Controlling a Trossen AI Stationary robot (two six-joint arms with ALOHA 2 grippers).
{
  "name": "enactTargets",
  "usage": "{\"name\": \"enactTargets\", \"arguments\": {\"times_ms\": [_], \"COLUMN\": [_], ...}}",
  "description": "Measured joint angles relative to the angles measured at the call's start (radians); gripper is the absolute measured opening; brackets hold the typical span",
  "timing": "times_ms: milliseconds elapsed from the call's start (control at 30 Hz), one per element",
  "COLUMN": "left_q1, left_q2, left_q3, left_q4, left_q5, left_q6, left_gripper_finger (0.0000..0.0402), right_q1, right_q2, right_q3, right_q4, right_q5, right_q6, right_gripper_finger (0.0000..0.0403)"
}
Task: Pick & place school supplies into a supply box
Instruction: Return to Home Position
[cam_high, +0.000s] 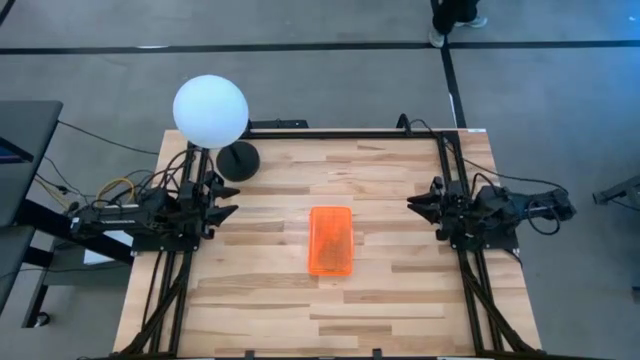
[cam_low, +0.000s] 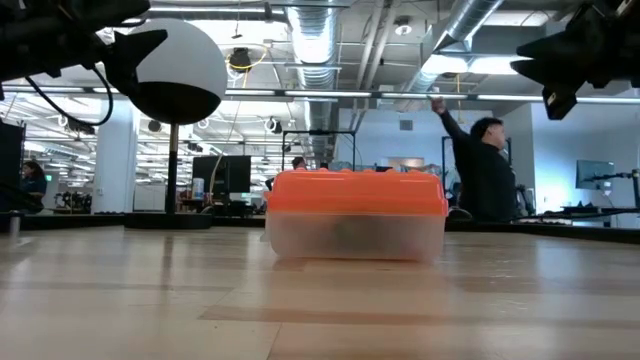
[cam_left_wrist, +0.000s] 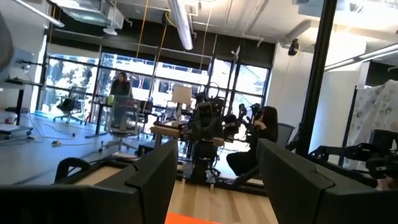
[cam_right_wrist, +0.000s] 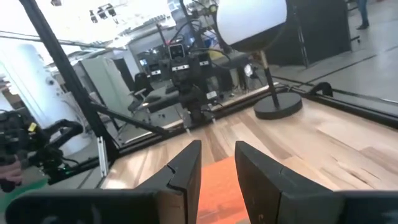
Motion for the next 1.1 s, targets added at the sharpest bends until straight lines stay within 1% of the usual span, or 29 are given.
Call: {"name": "enactTargets", "arguments": {"times_ms": [233, 333, 400, 433, 533, 700, 833, 1100], "left_q1": [0.000, 0.000, 0.000, 0.000, 0.000, -0.001, -0.001, -0.001], "left_q2": [0.000, 0.000, 0.000, 0.000, 0.000, 0.000, 0.001, 0.001], "left_q3": [0.000, -0.001, -0.001, -0.001, -0.001, -0.002, -0.002, -0.002], "left_q4": [-0.014, -0.040, -0.056, -0.064, -0.080, -0.143, -0.203, -0.221], "left_q5": [-0.002, -0.002, -0.002, -0.002, -0.002, -0.020, -0.021, -0.019], "left_q6": [-0.017, -0.026, -0.033, -0.037, -0.042, -0.085, -0.127, -0.076], "left_gripper_finger": [0.0215, 0.0215, 0.0215, 0.0215, 0.0215, 0.0215, 0.0215, 0.0215], "right_q1": [-0.101, -0.125, -0.129, -0.129, -0.136, -0.180, -0.186, -0.157], "right_q2": [0.000, 0.000, 0.000, 0.000, 0.000, 0.001, 0.001, 0.002], "right_q3": [0.000, -0.037, -0.083, -0.101, -0.138, -0.139, -0.139, -0.139], "right_q4": [-0.037, -0.047, -0.013, 0.038, 0.132, 0.131, 0.131, 0.130], "right_q5": [-0.112, -0.142, -0.165, -0.178, -0.220, -0.233, -0.233, -0.233], "right_q6": [0.008, 0.049, 0.073, 0.080, 0.057, 0.044, 0.051, 0.071], "right_gripper_finger": [0.0092, 0.0092, 0.0092, 0.0092, 0.0092, 0.0092, 0.0092, 0.0092]}}
